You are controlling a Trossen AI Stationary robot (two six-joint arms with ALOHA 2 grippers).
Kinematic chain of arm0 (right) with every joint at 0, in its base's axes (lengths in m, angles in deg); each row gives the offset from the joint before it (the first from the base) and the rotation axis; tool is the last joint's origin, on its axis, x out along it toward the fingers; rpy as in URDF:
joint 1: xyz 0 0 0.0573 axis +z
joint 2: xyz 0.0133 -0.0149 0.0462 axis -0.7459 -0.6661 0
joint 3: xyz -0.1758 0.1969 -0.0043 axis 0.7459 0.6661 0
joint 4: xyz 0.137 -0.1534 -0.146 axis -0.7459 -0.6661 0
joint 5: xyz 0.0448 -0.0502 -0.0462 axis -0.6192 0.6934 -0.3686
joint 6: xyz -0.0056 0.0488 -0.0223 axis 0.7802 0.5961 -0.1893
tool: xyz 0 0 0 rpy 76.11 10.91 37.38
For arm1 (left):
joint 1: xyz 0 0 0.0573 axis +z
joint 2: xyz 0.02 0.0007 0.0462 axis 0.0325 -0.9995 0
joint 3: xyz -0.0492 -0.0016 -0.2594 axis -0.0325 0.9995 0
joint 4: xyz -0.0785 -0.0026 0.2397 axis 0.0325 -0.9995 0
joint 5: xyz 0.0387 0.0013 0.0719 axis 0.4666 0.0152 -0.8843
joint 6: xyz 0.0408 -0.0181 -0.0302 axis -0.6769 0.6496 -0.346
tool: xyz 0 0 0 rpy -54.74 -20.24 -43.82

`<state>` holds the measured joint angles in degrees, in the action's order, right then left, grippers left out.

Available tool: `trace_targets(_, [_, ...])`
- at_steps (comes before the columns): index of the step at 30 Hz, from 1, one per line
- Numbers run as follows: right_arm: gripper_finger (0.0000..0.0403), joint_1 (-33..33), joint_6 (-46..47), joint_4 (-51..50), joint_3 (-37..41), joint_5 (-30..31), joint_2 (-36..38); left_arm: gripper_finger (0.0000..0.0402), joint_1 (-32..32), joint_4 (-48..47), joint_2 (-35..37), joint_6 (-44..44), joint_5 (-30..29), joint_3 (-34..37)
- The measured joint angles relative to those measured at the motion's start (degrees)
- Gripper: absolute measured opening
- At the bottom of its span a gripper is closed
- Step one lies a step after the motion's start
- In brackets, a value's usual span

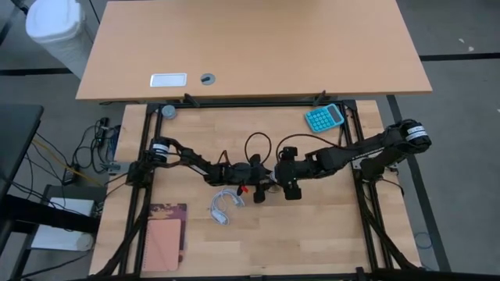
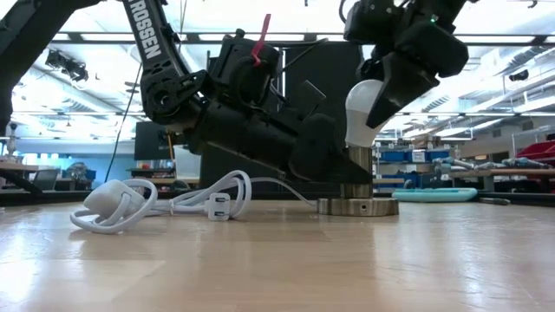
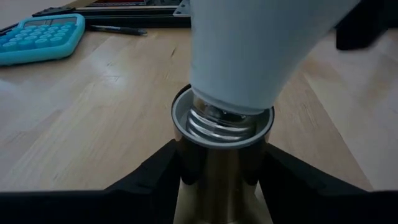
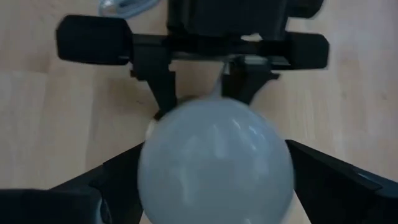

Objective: Screw lightbulb
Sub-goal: Insert the lightbulb into the lamp socket

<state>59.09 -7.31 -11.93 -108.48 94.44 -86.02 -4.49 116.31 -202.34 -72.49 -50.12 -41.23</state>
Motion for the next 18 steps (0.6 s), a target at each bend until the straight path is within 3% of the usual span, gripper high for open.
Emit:
trace_targets(9, [0.0307,-0.7,-5.0,-4.8,-6.8,0.2,-5.3,0.0191,0.0,0.0,0.0,0.0,0.0,0.0])
trace_targets(18, [0.0292,-2.1,-3.8,-6.3,-7.3,-1.3,-5.7,0.0191,0.0,-0.3,0.0,0.0,0.0,0.0])
